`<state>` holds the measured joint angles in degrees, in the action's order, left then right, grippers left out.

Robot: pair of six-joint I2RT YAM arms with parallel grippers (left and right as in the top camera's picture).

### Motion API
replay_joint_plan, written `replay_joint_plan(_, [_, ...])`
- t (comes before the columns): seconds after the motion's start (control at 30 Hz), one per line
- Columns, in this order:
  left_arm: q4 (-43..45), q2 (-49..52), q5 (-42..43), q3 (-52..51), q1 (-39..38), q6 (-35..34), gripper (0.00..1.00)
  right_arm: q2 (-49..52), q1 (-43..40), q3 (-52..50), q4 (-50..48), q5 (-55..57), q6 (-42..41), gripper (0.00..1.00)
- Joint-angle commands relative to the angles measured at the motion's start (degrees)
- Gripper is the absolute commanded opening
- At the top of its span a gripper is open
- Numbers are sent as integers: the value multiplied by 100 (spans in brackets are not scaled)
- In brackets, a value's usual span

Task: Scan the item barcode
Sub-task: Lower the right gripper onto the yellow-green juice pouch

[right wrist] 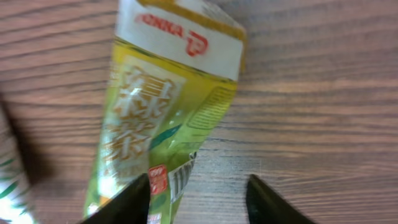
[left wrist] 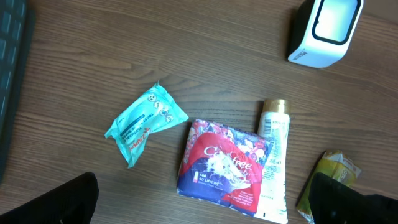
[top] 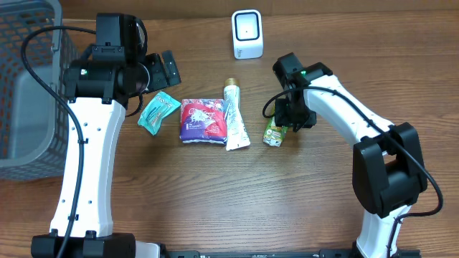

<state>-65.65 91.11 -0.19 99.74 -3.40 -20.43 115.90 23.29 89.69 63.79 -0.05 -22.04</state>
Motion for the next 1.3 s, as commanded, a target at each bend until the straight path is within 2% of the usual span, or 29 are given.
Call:
replay_joint_plan(0.0, [-17, 39, 63, 59, 0, 114, 100, -61, -44, 533, -2, -538, 219, 61])
replay_joint_plan(0.07, [-17, 39, 63, 59, 0, 114, 99, -61, -44, 568, -98, -828, 120, 68])
replay_joint_plan(0.13, [-17, 39, 63, 59, 0, 114, 100, -59, -4, 531, -188, -839, -352, 73])
replay_joint_plan(0.23, [-17, 39, 63, 59, 0, 114, 100, -57, 66, 404, -284, -651, -890, 73])
replay_joint_plan(0.27, [-17, 39, 63, 59, 0, 114, 100, -57, 83, 363, -280, -483, -1062, 68])
replay_joint_plan(0.3, [-17, 39, 63, 59, 0, 114, 99, -57, 87, 337, -267, -350, -1172, 53])
replay_joint_plan(0.37, [-17, 39, 63, 59, 0, 114, 100, -57, 85, 332, -212, -190, -1250, 9])
replay_joint_plan(0.43, [-17, 39, 63, 59, 0, 114, 100, -57, 74, 332, -197, -282, -1207, 4])
replay_joint_plan(0.63, [-17, 39, 63, 59, 0, 114, 100, -57, 162, 332, -175, -868, -901, 4])
replay_joint_plan(0.93, [-17, 39, 63, 59, 0, 114, 99, -52, 302, 201, -166, -448, -1121, 4])
replay_joint_plan(1.27, [-17, 39, 63, 59, 0, 114, 99, 2, 302, -629, -938, -452, -1239, 4])
